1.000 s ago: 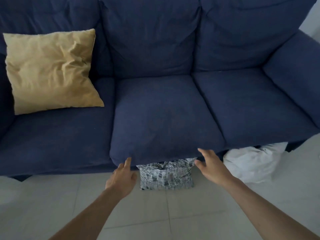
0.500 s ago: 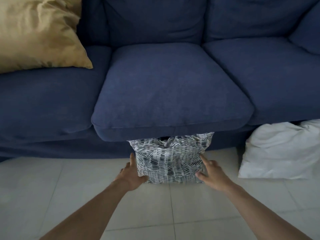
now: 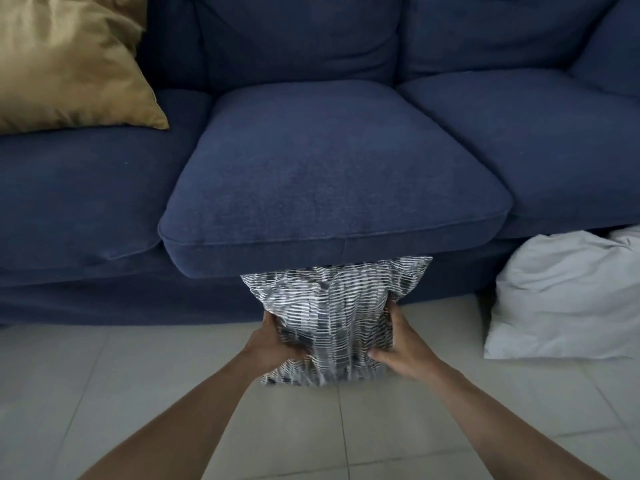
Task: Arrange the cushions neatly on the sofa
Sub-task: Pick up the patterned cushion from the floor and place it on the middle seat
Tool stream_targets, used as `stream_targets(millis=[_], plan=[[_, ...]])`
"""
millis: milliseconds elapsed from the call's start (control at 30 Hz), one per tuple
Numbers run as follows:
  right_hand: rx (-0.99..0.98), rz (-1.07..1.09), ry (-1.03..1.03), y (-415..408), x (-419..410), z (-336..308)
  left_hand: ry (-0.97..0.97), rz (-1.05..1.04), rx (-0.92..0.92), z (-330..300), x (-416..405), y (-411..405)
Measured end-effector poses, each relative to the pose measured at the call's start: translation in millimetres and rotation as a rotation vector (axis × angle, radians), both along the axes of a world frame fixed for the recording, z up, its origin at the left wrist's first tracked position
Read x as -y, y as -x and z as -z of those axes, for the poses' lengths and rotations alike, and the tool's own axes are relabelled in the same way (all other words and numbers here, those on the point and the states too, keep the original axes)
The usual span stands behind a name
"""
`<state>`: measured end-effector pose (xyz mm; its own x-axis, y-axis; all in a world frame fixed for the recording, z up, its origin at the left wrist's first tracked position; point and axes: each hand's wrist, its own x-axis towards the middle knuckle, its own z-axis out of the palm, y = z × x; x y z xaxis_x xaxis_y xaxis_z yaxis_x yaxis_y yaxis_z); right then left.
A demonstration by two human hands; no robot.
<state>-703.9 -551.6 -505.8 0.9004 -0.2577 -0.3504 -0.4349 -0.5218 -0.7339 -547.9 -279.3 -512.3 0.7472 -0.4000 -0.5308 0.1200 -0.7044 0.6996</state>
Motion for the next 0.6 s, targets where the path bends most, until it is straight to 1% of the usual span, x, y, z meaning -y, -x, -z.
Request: stream_targets(millis=[67, 133, 233, 400, 500, 600], plan=[[0.022, -0.003, 0.014, 4, -7, -3, -0.046, 0.022, 0.054, -15, 2, 13], [0.048, 0.008, 0.013, 11, -18, -9, -0.045, 0.012, 0.093, -19, 3, 23], [0.078, 0.041, 0.012, 25, -34, -12, -0.054, 0.037, 0.101, -30, -2, 40], [0.093, 0.073, 0.001, 53, -52, -19, 0.001, 0.087, 0.126, -48, -34, 65], [0.143, 0.116, -0.017, 72, -61, -36, 0.038, 0.113, 0.163, -54, -58, 70], [0.173, 0.16, -0.012, 92, -67, -58, 0.136, 0.135, 0.168, -78, -74, 83]])
